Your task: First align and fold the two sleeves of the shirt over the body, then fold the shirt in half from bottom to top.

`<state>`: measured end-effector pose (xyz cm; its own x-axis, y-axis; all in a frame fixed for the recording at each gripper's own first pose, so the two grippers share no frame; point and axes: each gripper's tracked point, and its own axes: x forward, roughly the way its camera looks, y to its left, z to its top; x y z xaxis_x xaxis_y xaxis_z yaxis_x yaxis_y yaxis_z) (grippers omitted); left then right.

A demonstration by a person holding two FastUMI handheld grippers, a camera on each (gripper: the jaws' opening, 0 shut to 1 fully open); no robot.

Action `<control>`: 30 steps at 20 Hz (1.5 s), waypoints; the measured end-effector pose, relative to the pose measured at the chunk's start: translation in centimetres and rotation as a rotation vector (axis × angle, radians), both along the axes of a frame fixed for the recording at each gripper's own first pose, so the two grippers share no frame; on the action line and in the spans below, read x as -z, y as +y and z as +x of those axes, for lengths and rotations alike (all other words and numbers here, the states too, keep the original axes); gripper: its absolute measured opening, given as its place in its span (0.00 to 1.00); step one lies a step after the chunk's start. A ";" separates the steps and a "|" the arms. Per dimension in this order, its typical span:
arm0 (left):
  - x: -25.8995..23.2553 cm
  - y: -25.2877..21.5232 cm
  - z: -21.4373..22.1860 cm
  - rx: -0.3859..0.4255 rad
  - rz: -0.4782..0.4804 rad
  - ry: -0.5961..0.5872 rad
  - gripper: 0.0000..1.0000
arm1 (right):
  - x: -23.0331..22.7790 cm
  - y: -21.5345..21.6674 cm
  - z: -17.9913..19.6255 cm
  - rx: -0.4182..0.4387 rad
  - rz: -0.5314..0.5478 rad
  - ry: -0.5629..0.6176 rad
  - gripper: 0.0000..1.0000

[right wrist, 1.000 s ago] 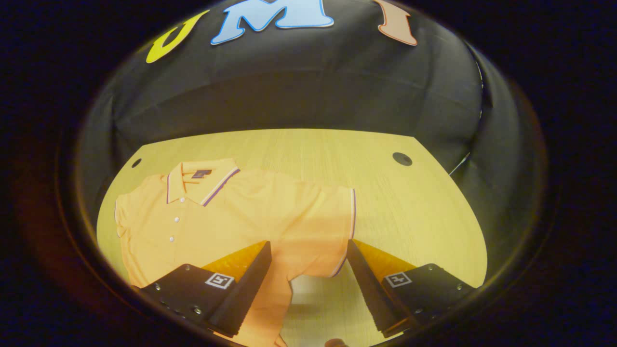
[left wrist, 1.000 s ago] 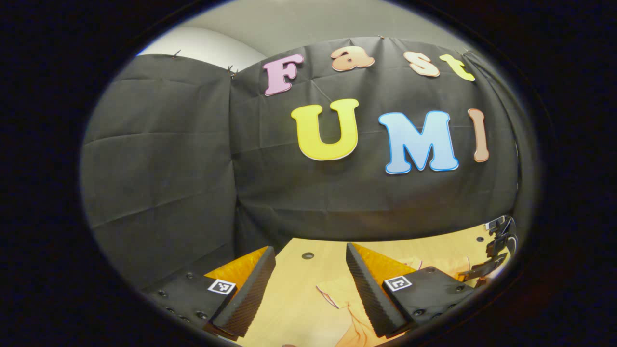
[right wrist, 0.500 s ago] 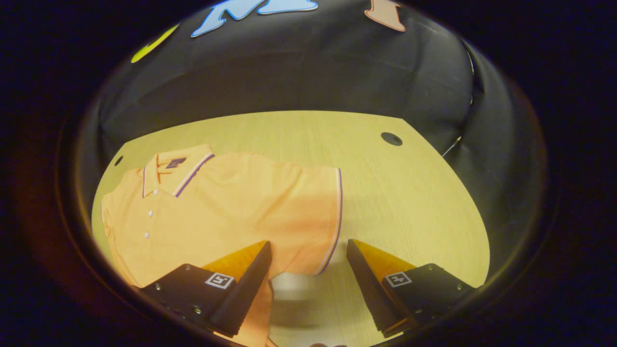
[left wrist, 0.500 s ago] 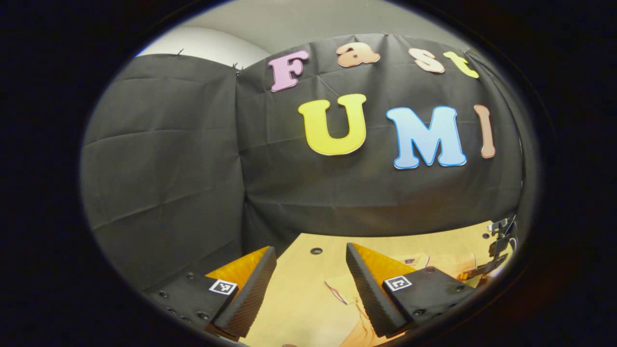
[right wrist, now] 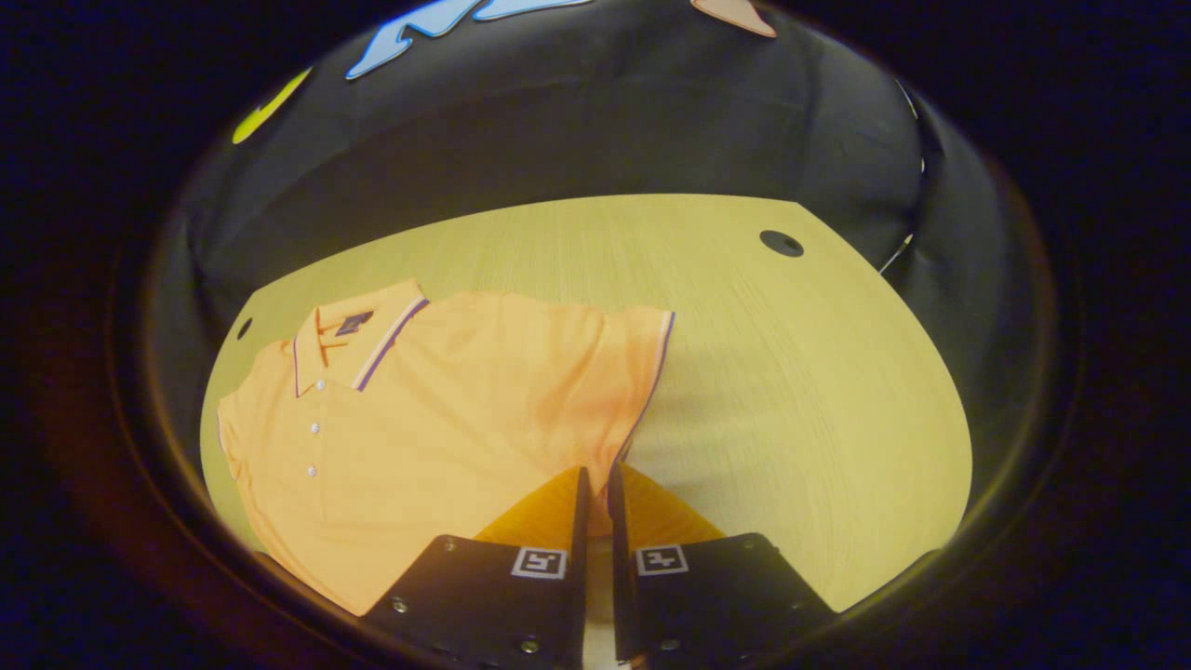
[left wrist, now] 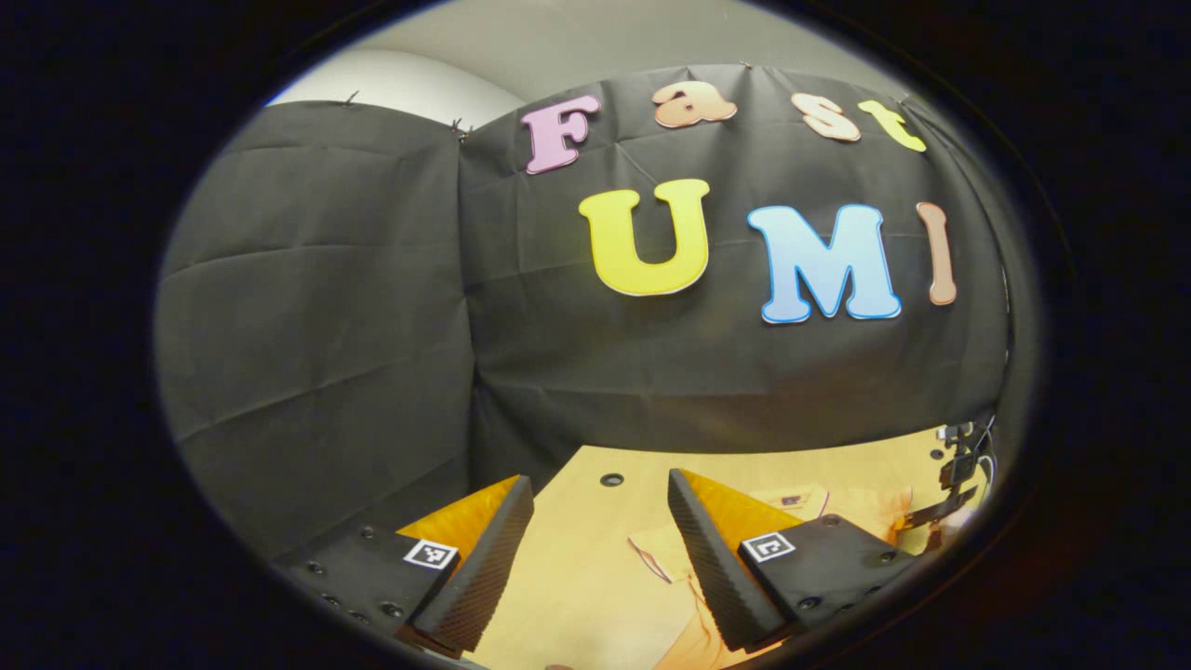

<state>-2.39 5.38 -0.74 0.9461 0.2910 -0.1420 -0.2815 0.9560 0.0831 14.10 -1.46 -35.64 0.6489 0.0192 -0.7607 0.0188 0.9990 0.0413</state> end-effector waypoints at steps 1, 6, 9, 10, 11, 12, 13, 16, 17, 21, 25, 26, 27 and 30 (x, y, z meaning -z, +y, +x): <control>0.0 0.0 0.0 -0.001 -0.002 0.001 0.98 | -0.2 0.1 0.1 -0.008 -0.013 -0.009 0.13; 0.0 0.3 0.1 -0.017 0.009 0.000 0.98 | -1.9 1.0 1.1 -0.073 -0.155 -0.076 0.02; 0.1 0.3 0.1 -0.029 0.012 -0.005 0.98 | -3.9 3.2 1.7 -0.156 -0.217 -0.148 0.02; 0.1 0.4 0.1 -0.033 0.011 -0.005 0.98 | -4.6 4.3 1.8 -0.190 -0.230 -0.167 0.02; 0.1 0.4 0.1 -0.037 0.009 -0.007 0.98 | -5.1 5.2 1.9 -0.223 -0.241 -0.185 0.02; 0.1 0.5 0.2 -0.041 0.004 -0.007 0.98 | -5.6 6.4 1.9 -0.256 -0.248 -0.198 0.02; 0.2 0.5 0.1 -0.045 0.000 -0.007 0.98 | -5.7 7.4 1.8 -0.286 -0.255 -0.208 0.02; 0.3 0.7 0.2 -0.054 -0.004 -0.007 0.98 | -5.7 10.4 1.1 -0.372 -0.268 -0.217 0.02; 0.3 0.7 0.1 -0.058 -0.002 -0.006 0.98 | -5.5 11.1 0.9 -0.396 -0.274 -0.215 0.02; 0.5 1.0 0.2 -0.075 -0.004 0.000 0.98 | -4.2 13.3 -0.2 -0.457 -0.279 -0.184 0.02; 1.0 1.2 0.1 -0.085 -0.018 0.012 0.98 | -3.2 14.4 -0.9 -0.474 -0.230 -0.140 0.11; 1.2 1.3 0.2 -0.084 -0.020 0.016 0.98 | -3.2 14.3 -1.0 -0.468 -0.217 -0.131 0.15; 1.6 1.3 0.1 -0.082 -0.022 0.022 0.98 | -3.2 14.5 -1.1 -0.462 -0.199 -0.121 0.18; 2.1 1.2 0.1 -0.067 -0.031 0.037 0.95 | -3.7 14.5 -1.1 -0.448 -0.180 -0.126 0.45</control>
